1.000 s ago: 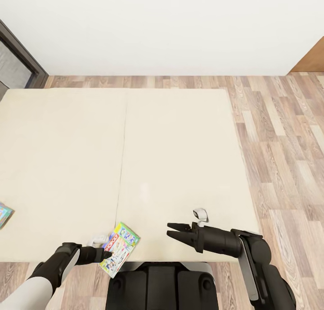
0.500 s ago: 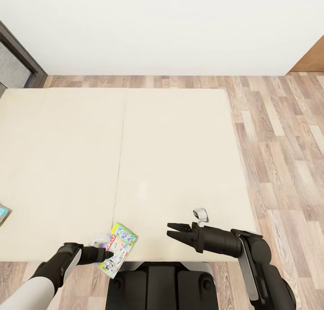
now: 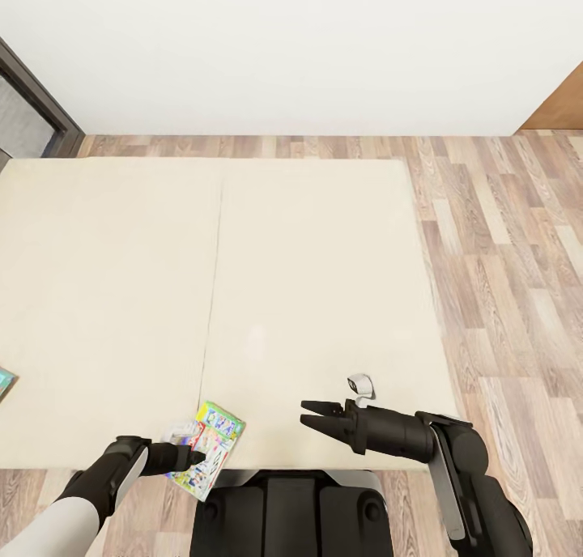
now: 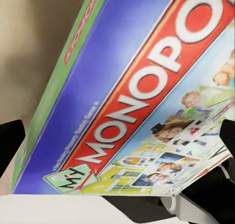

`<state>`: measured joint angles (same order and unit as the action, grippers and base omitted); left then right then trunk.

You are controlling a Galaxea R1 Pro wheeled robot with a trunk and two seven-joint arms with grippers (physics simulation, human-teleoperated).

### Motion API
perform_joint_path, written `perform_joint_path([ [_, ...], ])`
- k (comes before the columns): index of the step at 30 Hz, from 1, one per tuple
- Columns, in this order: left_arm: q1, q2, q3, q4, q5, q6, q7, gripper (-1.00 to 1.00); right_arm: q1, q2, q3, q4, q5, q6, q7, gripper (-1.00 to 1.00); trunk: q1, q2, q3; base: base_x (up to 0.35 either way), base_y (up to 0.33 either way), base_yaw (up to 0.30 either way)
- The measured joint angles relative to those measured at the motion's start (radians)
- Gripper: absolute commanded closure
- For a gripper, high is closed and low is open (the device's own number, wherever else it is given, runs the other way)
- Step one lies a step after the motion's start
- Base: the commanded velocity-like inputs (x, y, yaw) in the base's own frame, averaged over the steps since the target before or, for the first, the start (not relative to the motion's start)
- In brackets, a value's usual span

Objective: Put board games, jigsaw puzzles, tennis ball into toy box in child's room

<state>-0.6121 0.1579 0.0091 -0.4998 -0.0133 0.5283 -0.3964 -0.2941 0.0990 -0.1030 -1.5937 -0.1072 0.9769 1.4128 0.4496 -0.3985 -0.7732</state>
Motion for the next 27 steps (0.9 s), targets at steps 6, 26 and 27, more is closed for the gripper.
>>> perform_joint_path([
  [6,0.000,-0.008,-0.001,0.000,0.000,0.000,0.000,-1.00,0.001,0.000,0.000,0.000,0.000,-0.001,0.000,-1.00,0.000,0.000,0.000,-0.019,-0.072,0.000],
  [26,0.000,-0.011,-0.001,0.000,-0.001,0.000,0.000,-1.00,0.001,0.000,0.000,0.000,0.002,-0.040,-0.005,-1.00,0.000,0.000,0.000,0.000,-0.047,0.000],
  [27,0.000,-0.012,-0.001,0.000,-0.001,0.001,0.000,-1.00,0.001,0.000,0.000,0.000,0.002,-0.042,-0.006,-1.00,0.000,0.000,0.000,0.000,-0.192,0.000],
])
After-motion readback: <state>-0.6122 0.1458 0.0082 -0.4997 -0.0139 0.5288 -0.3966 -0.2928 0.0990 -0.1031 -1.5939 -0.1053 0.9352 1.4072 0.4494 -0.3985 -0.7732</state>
